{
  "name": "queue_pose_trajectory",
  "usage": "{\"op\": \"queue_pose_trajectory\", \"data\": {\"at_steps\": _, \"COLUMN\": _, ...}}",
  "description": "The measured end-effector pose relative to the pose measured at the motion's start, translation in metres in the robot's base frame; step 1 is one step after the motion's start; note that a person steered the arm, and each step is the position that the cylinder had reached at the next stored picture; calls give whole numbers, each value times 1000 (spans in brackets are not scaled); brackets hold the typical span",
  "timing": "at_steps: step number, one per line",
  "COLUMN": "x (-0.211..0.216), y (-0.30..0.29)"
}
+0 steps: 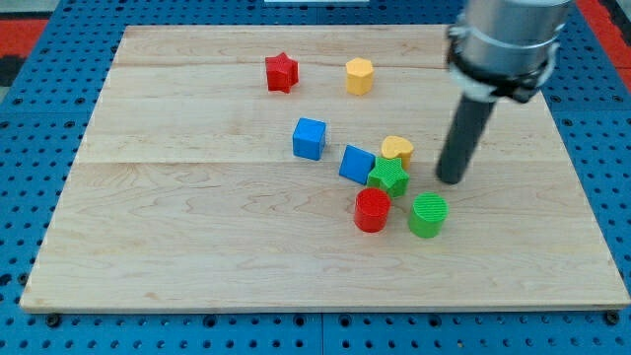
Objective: Move the yellow heart near left to the red star
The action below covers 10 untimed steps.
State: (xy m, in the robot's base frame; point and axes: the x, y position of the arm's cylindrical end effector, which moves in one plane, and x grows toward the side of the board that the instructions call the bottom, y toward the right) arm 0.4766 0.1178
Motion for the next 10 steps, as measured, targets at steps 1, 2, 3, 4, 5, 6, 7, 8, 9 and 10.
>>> {"op": "queue_pose_trajectory", "data": {"at_steps": 1, "x": -35, "y": -51}}
{"op": "queue_pose_trajectory", "data": {"at_steps": 2, "x": -53, "y": -75}}
{"op": "queue_pose_trajectory", "data": {"at_steps": 3, "x": -34, "y": -32}}
{"op": "queue_pose_trajectory", "data": {"at_steps": 4, "x": -28, "y": 17}}
{"op": "queue_pose_trajectory", "data": {"at_steps": 5, "x": -60, "y": -27}}
{"op": "queue_pose_trajectory", "data": {"at_steps": 6, "x": -105, "y": -117}}
{"op": "queue_pose_trajectory", "data": {"at_steps": 7, "x": -140, "y": -188}}
{"op": "queue_pose_trajectory", "data": {"at_steps": 8, "x": -144, "y": -214}}
{"op": "queue_pose_trajectory", "data": {"at_steps": 9, "x": -165, "y": -248}}
{"op": "queue_pose_trajectory", "data": {"at_steps": 10, "x": -123, "y": -228}}
